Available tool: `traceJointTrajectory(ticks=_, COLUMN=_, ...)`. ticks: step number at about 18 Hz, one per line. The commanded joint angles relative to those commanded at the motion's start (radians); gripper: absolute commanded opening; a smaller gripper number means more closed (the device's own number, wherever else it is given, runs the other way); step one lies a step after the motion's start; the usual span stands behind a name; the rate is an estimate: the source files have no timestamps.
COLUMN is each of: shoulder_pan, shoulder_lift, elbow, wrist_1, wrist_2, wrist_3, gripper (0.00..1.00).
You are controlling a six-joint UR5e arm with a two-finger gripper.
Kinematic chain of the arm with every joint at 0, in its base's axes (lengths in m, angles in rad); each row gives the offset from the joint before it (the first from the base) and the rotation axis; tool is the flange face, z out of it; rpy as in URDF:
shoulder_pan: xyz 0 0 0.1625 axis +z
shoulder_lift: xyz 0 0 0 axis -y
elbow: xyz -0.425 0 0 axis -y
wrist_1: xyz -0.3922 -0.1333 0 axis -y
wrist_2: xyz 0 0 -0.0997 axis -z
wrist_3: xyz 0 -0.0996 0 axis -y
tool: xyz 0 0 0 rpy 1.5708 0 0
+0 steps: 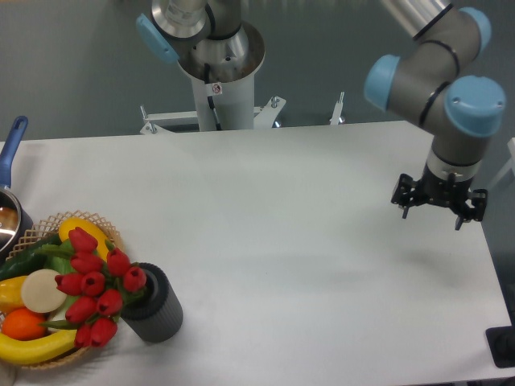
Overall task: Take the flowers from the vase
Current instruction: 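Move the open gripper from its start pose toward the grey vase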
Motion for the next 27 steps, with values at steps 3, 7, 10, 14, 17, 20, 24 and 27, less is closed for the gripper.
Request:
traceJointTrajectory(ticks=3, shoulder_pan=-0.008, shoulder_lift=0.052, elbow=-0.103, wrist_1=0.111, wrist_2=-0.035, wrist_3=-0.055, gripper=1.00)
traceJointTrajectory(ticks=7, shoulder_pan=-0.043, shoulder_lift=0.088, elbow=-0.114, wrist_1=0.123, wrist_2=-0.164, wrist_3=-0.057, gripper=1.00)
traceJointTrajectory(ticks=10, shoulder_pan=-0.073, shoulder_lift=0.111, elbow=-0.128, wrist_1=0.131, wrist_2=-0.261, wrist_3=-0.057, gripper=1.00)
traceJointTrajectory(ticks=14, shoulder_pan=-0.117, shoulder_lift=0.111, elbow=-0.129, wrist_1=0.152, wrist_2=-0.357, wrist_3=-0.074, gripper=1.00)
traceJointTrajectory(ticks=17, shoulder_pan=-0.149, shoulder_lift=0.120, elbow=-0.128, wrist_1=0.154, wrist_2=-0.405, wrist_3=-0.098, gripper=1.00)
traceJointTrajectory(ticks=20, shoulder_pan=-0.160, shoulder_lift=0.118, elbow=-0.129, wrist_1=0.154, wrist_2=-0.650, wrist_3=-0.100, gripper=1.00)
traceJointTrajectory(ticks=24, shoulder_pan=-0.169, shoulder_lift=0.117, elbow=-0.142, wrist_1=0.152, wrist_2=-0.845, wrist_3=-0.100, gripper=1.00)
traceJointTrajectory(ticks=27, shoulder_pan=-0.207, shoulder_lift=0.109, elbow=-0.136, wrist_1=0.154, wrist_2=-0.914, wrist_3=-0.098, gripper=1.00)
